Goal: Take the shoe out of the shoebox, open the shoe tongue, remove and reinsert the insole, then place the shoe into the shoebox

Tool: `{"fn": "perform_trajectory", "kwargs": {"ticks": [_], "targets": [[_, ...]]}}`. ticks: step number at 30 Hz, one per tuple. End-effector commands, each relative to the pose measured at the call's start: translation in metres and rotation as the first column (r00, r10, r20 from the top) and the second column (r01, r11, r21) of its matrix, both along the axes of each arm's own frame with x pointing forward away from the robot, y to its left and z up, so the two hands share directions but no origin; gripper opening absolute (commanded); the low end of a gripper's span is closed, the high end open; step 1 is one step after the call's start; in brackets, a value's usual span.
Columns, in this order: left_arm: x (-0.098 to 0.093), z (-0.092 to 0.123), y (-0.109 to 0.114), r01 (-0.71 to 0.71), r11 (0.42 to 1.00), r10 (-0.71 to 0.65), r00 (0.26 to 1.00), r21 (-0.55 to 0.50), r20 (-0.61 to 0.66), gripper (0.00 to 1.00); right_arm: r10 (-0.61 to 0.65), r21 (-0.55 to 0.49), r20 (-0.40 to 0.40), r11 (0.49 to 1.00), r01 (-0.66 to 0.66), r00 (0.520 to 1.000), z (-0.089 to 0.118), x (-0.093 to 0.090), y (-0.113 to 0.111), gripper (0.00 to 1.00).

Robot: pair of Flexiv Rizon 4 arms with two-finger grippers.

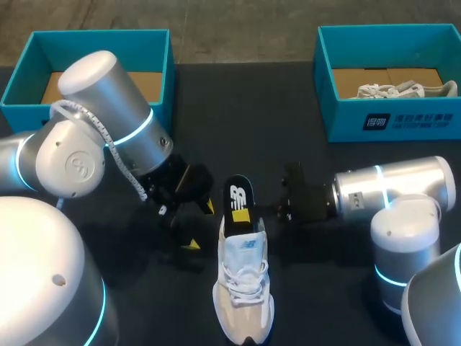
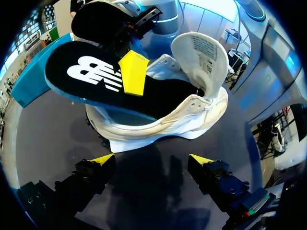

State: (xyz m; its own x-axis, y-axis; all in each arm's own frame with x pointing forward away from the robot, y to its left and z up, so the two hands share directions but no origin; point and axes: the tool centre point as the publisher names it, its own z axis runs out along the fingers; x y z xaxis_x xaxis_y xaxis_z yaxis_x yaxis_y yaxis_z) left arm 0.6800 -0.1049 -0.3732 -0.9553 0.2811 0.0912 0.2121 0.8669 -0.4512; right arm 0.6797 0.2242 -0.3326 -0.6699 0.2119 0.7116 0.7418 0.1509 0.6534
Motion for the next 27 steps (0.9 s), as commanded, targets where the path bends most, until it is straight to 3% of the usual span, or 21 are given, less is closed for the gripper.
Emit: {"fn": "perform_trajectory", "kwargs": {"ticks": [1,27], "targets": [[-0.001,0.004,0.001,-0.005,1.0,0.005,1.0,0.009,0.006,1.0,-0.006,-0.002,-0.001,1.0,0.006,1.0,0.0,-0.002,0.002,0.0],[0.002,0.005,0.002,-0.03,0.999,0.03,1.0,0.011,0.005,1.0,-0.01,-0.011,-0.04,1.0,0.01,0.999,-0.01,-0.014,0.003,0.0]]}}
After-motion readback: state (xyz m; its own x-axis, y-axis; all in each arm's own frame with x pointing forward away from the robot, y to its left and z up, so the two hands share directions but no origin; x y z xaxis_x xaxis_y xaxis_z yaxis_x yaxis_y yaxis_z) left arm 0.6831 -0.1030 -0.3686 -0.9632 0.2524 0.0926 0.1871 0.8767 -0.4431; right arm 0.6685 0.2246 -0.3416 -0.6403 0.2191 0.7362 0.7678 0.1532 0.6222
